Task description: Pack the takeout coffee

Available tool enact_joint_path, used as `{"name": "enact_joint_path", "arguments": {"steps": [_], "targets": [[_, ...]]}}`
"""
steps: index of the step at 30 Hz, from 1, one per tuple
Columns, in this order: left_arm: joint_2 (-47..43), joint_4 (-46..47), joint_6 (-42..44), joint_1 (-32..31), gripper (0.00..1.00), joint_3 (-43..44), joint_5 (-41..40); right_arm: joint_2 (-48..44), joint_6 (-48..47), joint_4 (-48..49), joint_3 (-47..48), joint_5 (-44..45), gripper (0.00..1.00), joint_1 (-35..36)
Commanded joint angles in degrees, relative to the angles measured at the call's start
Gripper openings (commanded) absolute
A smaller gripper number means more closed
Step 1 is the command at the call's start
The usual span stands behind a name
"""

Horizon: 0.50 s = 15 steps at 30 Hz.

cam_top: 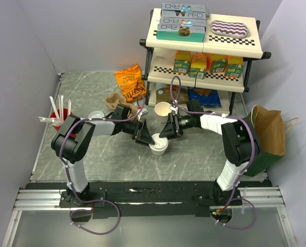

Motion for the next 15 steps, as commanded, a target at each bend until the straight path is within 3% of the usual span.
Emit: {"name": "enact_joint_path", "arguments": {"steps": [1, 15], "targets": [[-1.7, 0.5, 5.2, -0.3, 0.92, 0.5, -9.9, -3.9, -6.8, -4.7, -1.2, 8.7, 0.69, 1.3], [-6.0, -15.6, 13.9, -0.3, 0.99, 10.3, -12.4, -11.0, -14.8, -11.5, 3.0, 7.6, 0.78, 0.9]]}}
